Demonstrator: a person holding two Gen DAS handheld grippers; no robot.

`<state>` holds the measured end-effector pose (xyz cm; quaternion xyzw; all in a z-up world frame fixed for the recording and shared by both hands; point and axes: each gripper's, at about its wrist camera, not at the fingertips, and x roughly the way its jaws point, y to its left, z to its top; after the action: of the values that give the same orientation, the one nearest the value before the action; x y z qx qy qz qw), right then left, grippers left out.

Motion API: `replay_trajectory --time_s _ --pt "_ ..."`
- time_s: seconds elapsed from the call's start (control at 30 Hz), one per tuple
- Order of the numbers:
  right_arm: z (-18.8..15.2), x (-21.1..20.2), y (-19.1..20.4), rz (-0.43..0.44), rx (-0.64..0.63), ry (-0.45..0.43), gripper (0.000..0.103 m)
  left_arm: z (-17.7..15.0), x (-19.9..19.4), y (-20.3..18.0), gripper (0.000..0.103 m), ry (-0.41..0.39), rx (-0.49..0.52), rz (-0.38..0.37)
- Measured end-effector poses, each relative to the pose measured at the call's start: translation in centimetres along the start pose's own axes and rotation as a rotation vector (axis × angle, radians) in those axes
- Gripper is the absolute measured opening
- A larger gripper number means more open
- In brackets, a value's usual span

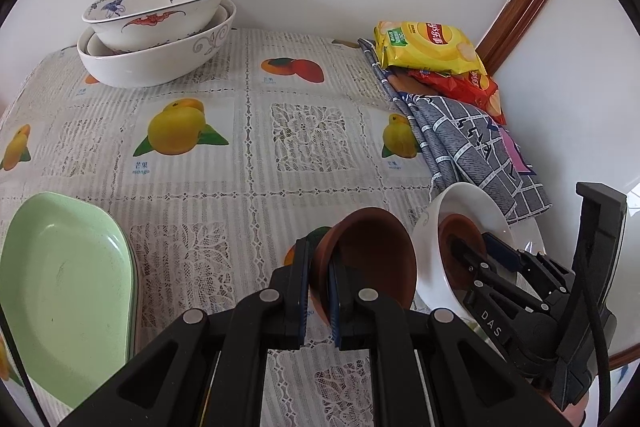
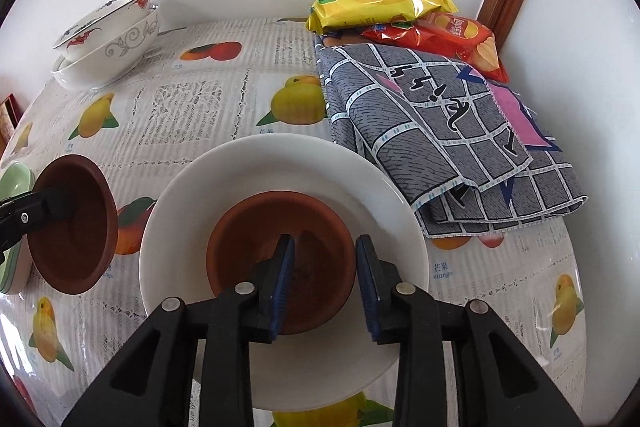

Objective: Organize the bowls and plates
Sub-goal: 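Open the right gripper to release the brown dish inside the white bowl, then lower the brown dish in the left gripper into the white bowl and open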

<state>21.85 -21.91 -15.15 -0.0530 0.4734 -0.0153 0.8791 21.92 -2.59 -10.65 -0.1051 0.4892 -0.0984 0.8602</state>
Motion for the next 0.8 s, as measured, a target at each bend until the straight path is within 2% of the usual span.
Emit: replay_trajectory --time_s 0.37,0.57,0.8 --pt "-0.2 -2.7 -1.7 0.051 0.066 -0.053 0.043 0.2 -2.1 -1.1 0.009 -0.042 0.030 -0.011" --pt "-1.0 -5.8 -4.4 0.056 0.126 -0.113 0.046 0.5 -3.8 -3.2 0.009 -0.073 0.065 -0.005" --pt "-3.2 -8.1 -8.5 0.029 0.184 -0.126 0.046 0.2 -3.8 -6.5 0.009 -0.073 0.093 -0.027"
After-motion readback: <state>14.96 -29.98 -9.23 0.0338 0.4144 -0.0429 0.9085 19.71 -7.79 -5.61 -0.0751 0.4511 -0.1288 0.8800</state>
